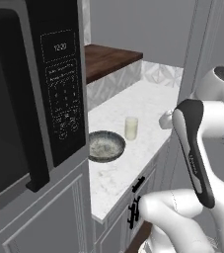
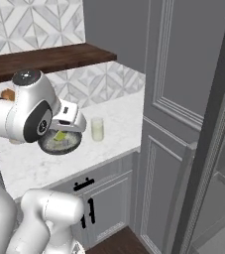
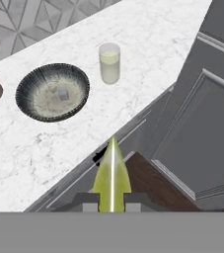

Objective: Grab a lemon wedge from the fridge and one ice cube from the ice bowl, and put them in the glass of lemonade.

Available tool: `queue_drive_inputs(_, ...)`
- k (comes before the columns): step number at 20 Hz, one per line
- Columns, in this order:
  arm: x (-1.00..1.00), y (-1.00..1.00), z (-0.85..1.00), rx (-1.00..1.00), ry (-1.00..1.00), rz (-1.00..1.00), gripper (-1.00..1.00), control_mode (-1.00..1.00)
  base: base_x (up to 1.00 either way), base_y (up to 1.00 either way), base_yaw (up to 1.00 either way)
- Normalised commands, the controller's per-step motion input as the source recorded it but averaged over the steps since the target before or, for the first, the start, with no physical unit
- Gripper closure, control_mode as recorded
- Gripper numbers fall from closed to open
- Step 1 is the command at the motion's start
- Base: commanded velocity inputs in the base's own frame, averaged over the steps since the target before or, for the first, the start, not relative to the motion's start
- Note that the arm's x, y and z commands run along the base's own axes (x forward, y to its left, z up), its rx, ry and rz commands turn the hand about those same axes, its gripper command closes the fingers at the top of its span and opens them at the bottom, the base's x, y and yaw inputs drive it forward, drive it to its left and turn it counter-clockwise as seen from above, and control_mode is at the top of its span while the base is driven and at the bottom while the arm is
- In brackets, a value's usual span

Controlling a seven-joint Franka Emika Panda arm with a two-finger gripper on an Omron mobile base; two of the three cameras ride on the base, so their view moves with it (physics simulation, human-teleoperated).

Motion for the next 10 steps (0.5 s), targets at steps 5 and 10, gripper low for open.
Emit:
queue_drive_inputs(5,0.00,0.00,0.00,0.00,0.00,0.00,1.00,1.00,0.53,-0.11,0.16)
queue_drive_inputs(10,0.00,0.00,0.00,0.00,0.00,0.00,1.00,1.00,0.72,-0.25,0.07)
